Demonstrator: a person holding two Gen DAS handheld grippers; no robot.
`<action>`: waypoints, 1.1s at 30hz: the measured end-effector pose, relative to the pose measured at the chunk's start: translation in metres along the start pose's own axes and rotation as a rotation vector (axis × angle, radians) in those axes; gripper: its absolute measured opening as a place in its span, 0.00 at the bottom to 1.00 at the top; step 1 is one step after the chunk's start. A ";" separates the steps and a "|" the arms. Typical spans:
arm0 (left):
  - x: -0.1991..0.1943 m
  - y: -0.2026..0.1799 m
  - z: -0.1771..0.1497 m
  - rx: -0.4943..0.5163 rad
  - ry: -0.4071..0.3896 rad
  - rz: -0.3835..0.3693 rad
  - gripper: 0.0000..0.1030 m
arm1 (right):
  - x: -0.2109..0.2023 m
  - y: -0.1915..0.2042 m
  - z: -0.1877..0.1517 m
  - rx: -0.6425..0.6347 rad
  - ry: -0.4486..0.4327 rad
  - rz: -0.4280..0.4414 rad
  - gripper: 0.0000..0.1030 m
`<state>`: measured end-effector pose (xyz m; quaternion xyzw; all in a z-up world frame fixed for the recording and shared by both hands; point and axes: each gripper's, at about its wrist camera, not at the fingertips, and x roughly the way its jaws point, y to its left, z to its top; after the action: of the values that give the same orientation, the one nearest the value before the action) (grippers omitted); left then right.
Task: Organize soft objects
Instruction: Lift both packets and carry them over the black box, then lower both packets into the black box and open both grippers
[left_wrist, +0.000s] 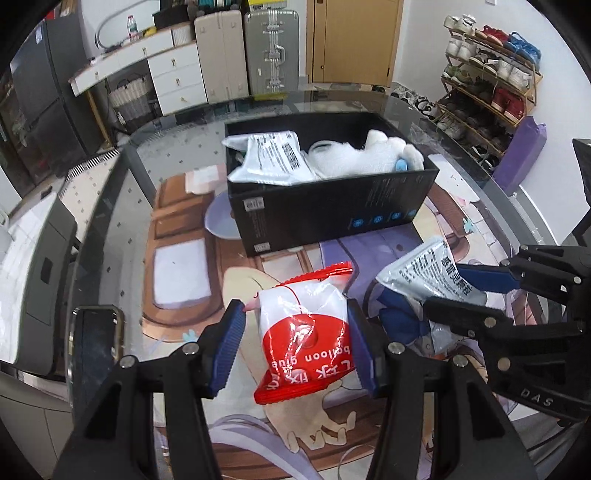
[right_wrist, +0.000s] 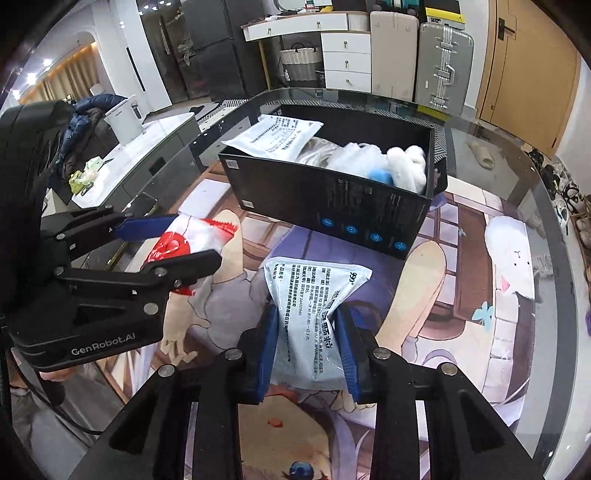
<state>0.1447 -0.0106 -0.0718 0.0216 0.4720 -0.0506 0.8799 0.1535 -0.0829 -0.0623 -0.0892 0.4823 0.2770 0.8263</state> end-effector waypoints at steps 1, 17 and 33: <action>-0.001 0.000 0.000 0.004 -0.005 0.006 0.52 | -0.001 0.001 0.001 -0.002 -0.003 0.000 0.30; -0.018 0.002 0.007 0.005 -0.059 0.013 0.52 | -0.028 0.005 0.009 0.010 -0.077 -0.004 0.30; -0.049 0.007 0.051 -0.014 -0.214 0.028 0.52 | -0.077 -0.007 0.059 0.044 -0.266 -0.048 0.30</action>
<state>0.1609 -0.0052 -0.0029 0.0164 0.3755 -0.0367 0.9259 0.1725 -0.0930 0.0322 -0.0452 0.3724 0.2558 0.8910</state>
